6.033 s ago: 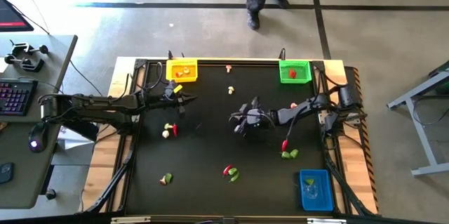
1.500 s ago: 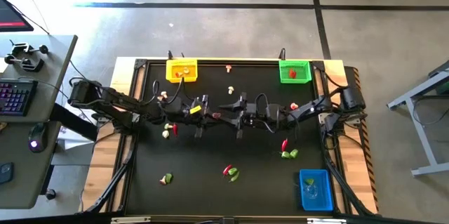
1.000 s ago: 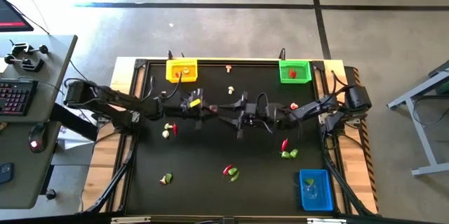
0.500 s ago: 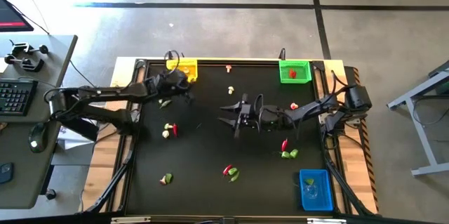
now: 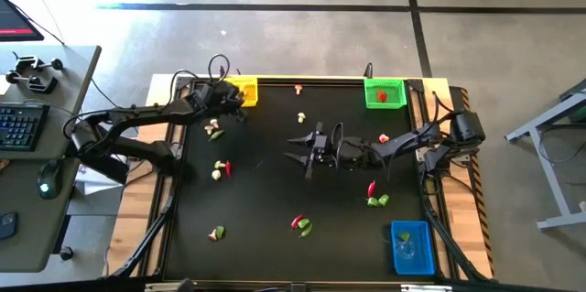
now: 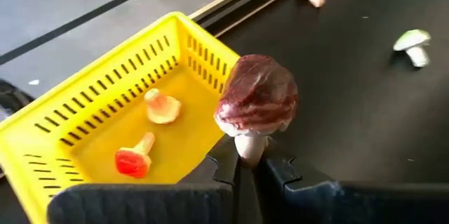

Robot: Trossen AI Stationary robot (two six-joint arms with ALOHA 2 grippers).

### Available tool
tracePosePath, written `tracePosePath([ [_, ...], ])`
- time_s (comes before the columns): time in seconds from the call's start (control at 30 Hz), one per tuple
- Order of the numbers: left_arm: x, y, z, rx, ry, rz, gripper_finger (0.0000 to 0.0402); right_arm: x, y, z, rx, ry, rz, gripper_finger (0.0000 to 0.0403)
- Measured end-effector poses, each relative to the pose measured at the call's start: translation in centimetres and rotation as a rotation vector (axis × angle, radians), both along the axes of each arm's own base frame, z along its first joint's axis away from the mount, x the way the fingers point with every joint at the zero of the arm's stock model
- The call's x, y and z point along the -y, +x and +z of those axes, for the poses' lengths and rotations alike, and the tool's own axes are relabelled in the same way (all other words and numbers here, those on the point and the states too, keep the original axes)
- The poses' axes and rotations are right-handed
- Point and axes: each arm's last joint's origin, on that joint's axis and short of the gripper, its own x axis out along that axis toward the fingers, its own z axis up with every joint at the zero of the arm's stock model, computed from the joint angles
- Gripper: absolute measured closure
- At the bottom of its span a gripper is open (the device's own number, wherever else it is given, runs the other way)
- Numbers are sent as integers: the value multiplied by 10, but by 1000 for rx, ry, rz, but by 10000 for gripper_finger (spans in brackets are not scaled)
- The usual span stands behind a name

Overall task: Sort produce into baskets
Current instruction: Put the brown mushroom into the yellow bin, then put the green chili pepper into the green bin

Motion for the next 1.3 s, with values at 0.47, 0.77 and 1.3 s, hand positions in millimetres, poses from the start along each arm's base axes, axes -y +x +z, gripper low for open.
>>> tracePosePath([
  [0.47, -12, -9, 1, -33, 48, 59, 291, 0, 0, -1, -11, -1, 0, 213],
  [0.77, 15, 5, 10, 79, 130, -127, 393, 0, 0, -4, -54, -41, -7, 268],
  [1.3, 75, -9, -16, 383, 212, -369, 399, 11, 0, -13, -139, -55, 67, 399],
])
